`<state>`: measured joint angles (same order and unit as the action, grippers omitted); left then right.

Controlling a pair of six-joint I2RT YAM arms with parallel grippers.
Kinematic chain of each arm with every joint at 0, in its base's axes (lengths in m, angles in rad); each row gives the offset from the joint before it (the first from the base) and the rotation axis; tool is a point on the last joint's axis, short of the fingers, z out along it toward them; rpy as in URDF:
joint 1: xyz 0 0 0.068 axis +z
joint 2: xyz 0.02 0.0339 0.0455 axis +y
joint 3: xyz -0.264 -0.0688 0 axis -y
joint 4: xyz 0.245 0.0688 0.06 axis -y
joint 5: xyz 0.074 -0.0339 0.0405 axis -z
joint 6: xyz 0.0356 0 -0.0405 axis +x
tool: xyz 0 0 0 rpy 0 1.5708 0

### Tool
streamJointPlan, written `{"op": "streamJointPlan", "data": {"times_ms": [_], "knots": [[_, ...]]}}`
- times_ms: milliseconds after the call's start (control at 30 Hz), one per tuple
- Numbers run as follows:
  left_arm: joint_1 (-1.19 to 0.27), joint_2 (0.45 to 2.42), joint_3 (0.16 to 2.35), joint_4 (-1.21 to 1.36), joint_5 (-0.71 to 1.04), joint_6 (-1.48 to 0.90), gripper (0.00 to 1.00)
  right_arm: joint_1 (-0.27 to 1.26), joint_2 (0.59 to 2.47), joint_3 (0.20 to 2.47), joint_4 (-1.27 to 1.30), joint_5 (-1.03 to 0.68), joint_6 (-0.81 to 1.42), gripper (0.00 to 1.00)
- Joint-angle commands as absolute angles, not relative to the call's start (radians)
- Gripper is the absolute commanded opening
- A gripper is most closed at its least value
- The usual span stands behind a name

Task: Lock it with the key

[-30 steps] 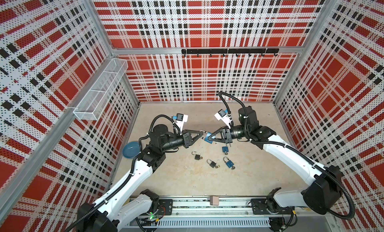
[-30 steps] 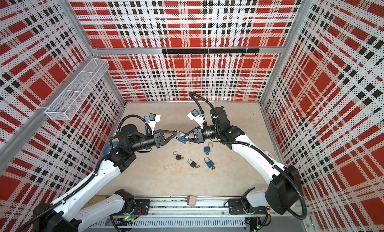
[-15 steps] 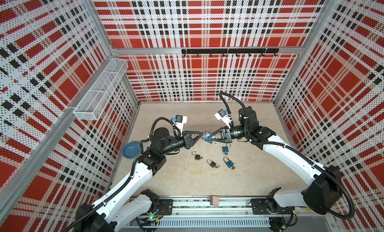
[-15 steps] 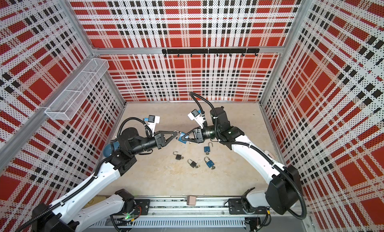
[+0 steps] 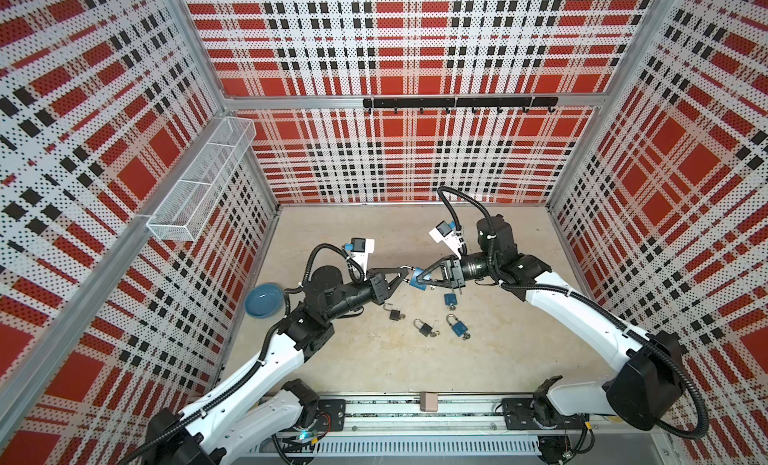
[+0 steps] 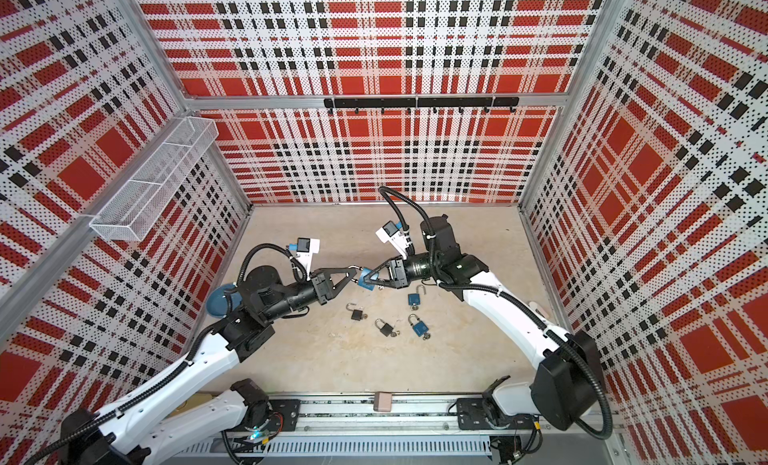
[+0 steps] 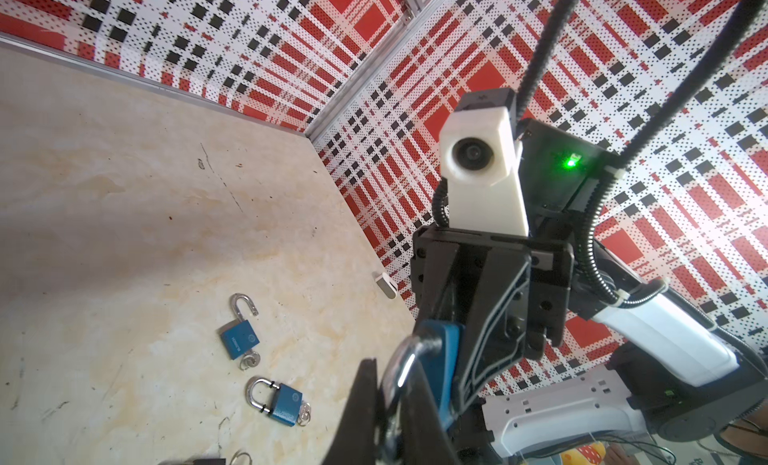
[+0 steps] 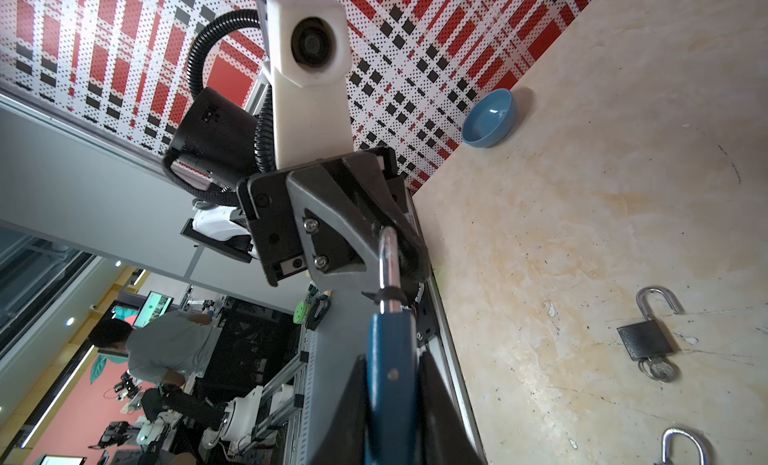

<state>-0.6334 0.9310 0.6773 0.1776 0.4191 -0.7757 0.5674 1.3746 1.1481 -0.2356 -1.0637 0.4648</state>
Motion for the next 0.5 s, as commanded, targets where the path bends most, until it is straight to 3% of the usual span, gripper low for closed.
{"op": "streamJointPlan", "data": {"times_ms": [0,467], "knots": [[-0.745,0.965,0.649,0.159,0.576,-0.737,0.0,0.602,1.391,1.175,-0.03,-1.021,0.525,0.0],[-0.895,0.997,0.628,0.215,0.506,-0.779,0.0,0.603,1.408,1.181,-0.029,-0.996,0.518,0.0]]}}
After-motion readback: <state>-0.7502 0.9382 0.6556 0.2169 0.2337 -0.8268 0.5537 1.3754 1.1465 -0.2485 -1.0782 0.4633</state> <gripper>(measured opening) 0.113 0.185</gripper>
